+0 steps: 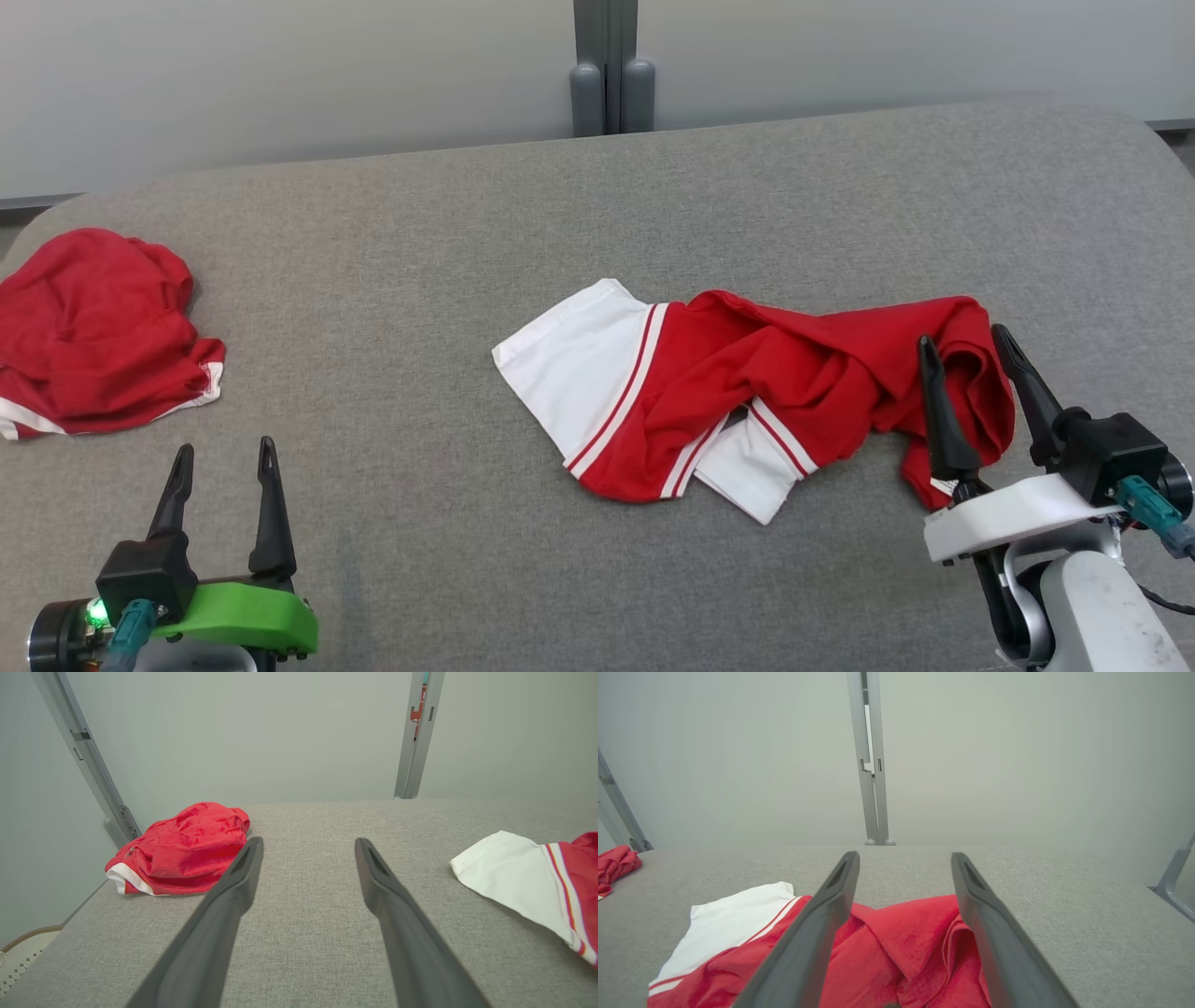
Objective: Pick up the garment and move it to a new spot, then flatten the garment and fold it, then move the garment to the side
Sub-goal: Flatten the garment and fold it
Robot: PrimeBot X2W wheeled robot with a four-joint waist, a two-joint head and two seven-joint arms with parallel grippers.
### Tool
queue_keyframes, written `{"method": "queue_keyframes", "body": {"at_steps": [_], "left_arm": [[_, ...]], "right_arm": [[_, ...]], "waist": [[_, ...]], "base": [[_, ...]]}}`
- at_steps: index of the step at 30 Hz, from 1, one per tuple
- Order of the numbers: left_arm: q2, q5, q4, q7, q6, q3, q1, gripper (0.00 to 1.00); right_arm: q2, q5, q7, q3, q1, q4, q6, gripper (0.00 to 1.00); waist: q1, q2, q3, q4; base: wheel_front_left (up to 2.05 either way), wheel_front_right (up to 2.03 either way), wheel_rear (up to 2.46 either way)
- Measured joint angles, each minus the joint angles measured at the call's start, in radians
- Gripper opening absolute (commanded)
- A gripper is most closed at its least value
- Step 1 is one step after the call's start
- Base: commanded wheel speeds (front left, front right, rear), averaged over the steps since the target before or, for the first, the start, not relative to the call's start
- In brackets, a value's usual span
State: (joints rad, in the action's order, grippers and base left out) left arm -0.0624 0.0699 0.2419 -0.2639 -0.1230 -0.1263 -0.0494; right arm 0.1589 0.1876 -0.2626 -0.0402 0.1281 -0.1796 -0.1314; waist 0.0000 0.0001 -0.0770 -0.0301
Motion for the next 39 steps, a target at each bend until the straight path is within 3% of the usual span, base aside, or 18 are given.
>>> {"method": "queue_keyframes", "body": {"at_steps": [5,12,17,24,32,39], "left_arm": [[-0.002,0.000,0.007,0.000,-0.001,0.002,-0.002,1.00],[-0.009,-0.001,0.020,0.000,-0.001,0.004,-0.021,1.00],[-0.046,-0.014,0.041,0.000,-0.004,0.054,-0.131,1.00],[-0.121,-0.002,0.150,0.010,-0.006,0.242,-0.357,1.00],[-0.195,0.170,0.316,0.168,-0.007,0.511,-0.585,1.00],[-0.244,0.313,0.424,0.259,-0.007,0.706,-0.679,1.00]], "right_arm": [[-0.049,-0.029,0.000,0.003,-0.031,0.100,0.000,1.00],[-0.078,-0.048,0.000,0.010,-0.050,0.103,0.000,1.00],[-0.077,-0.049,0.000,0.010,-0.020,0.096,0.000,1.00],[-0.075,-0.051,0.000,-0.004,0.024,0.094,0.000,1.00],[-0.079,-0.051,0.000,-0.004,0.048,0.096,0.000,1.00],[-0.085,-0.050,0.000,-0.003,0.071,0.099,0.000,1.00]], "waist": [[0.0000,0.0000,-0.007,0.015],[0.0000,-0.0001,-0.026,0.027],[0.0000,-0.0001,-0.046,0.024],[0.0000,0.0000,-0.073,-0.007],[0.0000,0.0000,-0.114,-0.062],[0.0000,0.0000,-0.162,-0.113]], "base": [[0.00,0.00,0.00],[0.00,0.00,0.00],[0.00,0.00,0.00],[0.00,0.00,0.00],[0.00,0.00,0.00],[0.00,0.00,0.00]]}}
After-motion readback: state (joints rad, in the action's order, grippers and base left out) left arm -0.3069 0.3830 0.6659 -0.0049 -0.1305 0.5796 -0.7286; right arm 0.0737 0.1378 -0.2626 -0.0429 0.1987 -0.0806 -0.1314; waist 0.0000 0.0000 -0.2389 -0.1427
